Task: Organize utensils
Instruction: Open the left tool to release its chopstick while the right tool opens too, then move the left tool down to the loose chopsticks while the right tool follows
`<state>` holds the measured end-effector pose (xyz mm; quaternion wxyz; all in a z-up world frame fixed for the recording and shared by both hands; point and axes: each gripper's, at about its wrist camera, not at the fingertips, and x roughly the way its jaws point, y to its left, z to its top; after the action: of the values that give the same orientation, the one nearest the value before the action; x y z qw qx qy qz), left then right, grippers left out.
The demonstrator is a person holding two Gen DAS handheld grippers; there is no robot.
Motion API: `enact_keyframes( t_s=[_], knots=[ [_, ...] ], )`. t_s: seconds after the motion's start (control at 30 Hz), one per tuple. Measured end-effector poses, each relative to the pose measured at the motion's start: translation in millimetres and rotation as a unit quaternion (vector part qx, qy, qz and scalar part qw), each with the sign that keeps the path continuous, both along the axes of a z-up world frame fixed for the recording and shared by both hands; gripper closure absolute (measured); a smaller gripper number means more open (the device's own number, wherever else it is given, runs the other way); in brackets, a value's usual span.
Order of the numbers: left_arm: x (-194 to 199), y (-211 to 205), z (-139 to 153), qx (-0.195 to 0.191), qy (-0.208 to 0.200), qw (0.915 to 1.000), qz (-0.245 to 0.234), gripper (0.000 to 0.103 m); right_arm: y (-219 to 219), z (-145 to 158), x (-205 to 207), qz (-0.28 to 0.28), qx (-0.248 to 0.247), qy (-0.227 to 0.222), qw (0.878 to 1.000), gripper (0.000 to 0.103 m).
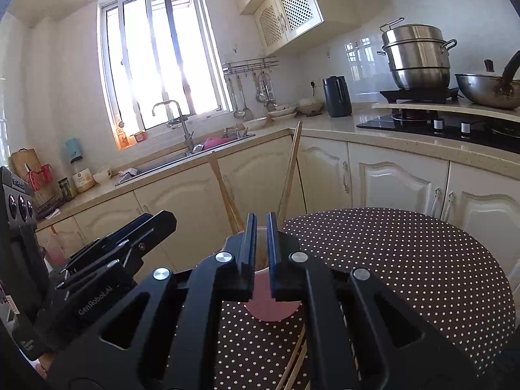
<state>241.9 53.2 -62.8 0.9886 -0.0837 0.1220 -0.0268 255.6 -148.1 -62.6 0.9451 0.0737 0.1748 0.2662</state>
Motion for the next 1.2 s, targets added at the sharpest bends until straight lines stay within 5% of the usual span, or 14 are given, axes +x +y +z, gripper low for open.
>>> enact_keyframes(
  t_s=[0.47, 0.6, 1.03, 1.2],
  knots=[
    [-50, -37, 18, 0.035, -0.004, 0.9994, -0.008, 0.051, -31, 23, -56, -0.011, -0.003, -0.021, 1.0, 0.092],
    [-56, -47, 17, 0.042, 0.005, 0.999, -0.012, 0.044, -49, 21, -64, -0.034, 0.002, -0.023, 0.999, 0.051],
    [-45, -76, -2, 0.053, 0.063, 0.9959, -0.036, 0.037, -93, -3, -63, -0.062, -0.013, 0.013, 0.998, 0.05],
    [-33, -86, -16, 0.07, 0.114, 0.99, -0.044, 0.037, -105, -18, -51, -0.064, -0.027, 0.051, 0.996, 0.05]
  ],
)
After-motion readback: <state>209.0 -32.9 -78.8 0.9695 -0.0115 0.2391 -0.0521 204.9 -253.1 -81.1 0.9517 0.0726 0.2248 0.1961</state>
